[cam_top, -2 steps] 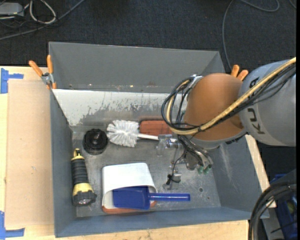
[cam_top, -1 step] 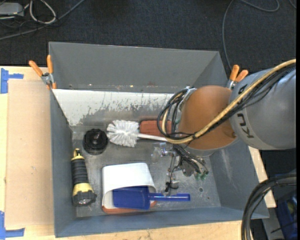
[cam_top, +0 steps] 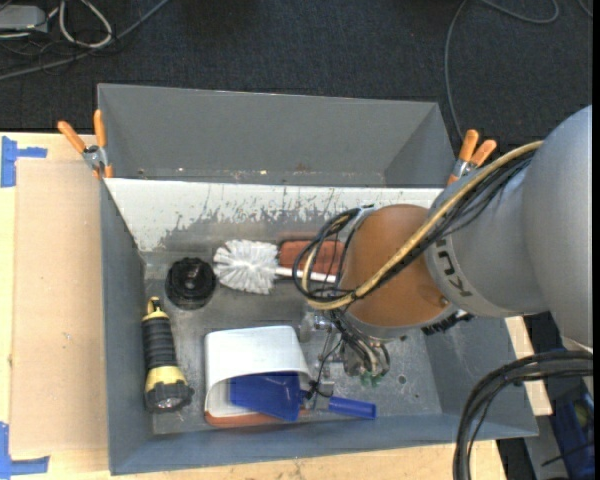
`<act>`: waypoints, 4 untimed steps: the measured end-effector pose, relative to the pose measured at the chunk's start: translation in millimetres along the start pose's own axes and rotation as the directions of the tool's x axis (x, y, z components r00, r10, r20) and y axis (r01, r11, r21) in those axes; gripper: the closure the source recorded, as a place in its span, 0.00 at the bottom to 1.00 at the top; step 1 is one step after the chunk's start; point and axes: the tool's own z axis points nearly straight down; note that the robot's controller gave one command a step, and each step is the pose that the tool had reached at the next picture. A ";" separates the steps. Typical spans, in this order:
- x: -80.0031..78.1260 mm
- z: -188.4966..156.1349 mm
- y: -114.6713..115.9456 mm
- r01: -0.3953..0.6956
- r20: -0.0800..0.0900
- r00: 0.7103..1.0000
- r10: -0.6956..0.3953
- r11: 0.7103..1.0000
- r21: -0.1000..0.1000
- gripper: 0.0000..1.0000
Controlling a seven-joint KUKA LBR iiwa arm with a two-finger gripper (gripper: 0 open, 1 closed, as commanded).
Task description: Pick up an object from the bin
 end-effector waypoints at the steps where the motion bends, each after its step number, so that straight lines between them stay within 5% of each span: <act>1: 22.1 12.9 10.5 0.214 0.015 0.977 -0.214 0.977 0.004 0.00; 3: 26.2 13.3 33.8 0.021 0.004 1.000 -0.021 1.000 0.009 0.00; 4: 26.4 12.8 23.0 0.118 0.009 0.993 -0.118 0.993 0.008 0.00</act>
Offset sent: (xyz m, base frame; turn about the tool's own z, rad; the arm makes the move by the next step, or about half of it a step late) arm -0.0234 0.0472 -0.0133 -0.0235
